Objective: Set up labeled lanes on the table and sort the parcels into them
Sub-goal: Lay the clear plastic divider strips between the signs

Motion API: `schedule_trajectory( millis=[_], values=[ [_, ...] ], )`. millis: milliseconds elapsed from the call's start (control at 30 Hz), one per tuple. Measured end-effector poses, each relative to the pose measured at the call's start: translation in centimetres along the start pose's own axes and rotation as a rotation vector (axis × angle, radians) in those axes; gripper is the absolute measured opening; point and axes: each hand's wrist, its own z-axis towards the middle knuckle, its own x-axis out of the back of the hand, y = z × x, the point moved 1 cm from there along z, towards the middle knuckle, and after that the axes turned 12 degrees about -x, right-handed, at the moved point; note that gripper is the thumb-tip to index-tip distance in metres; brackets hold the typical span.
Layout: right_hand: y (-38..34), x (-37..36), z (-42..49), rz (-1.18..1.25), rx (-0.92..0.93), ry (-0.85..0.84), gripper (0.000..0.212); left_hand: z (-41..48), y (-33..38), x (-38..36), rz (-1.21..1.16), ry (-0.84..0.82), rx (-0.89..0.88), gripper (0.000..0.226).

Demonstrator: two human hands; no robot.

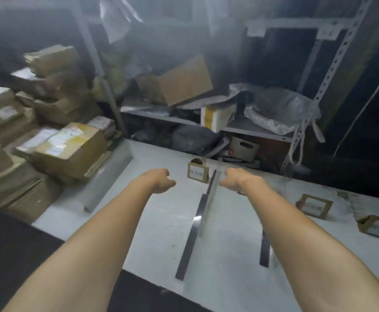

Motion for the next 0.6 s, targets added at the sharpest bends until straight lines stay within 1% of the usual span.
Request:
schedule_trajectory(
  millis=[67, 100, 233, 333, 433, 600],
  values=[
    [-4.4, -0.2, -0.7, -0.024, 0.037, 0.022, 0.043, -1.2, -4.4, 1.6, 0.0, 0.027, 0.04, 0.061],
    [-7.0, -0.3, -1.0, -0.026, 0.055, 0.034, 0.043, -1.9, -6.9, 2.5, -0.002, 0.045, 0.058, 0.061],
    [-16.1, -1.4, -1.9, -0.045, 0.104, 0.031, 0.059, -3.8, -16.3, 5.2, -0.013, 0.097, 0.094, 0.058],
    [-23.0, -2.8, -2.8, -0.052, 0.118, 0.018, 0.061, -5.2, -22.7, 6.9, -0.021, 0.082, 0.089, 0.053],
    [-28.8, -4.7, -2.9, -0.039, 0.13, 0.007, 0.061, -6.0, -27.7, 7.5, -0.026, 0.086, 0.1, 0.045],
    [-35.6, -7.6, -1.7, -0.005, 0.145, -0.03, 0.062, -5.4, -34.1, 6.6, -0.069, 0.094, 0.13, 0.042]
  ],
)
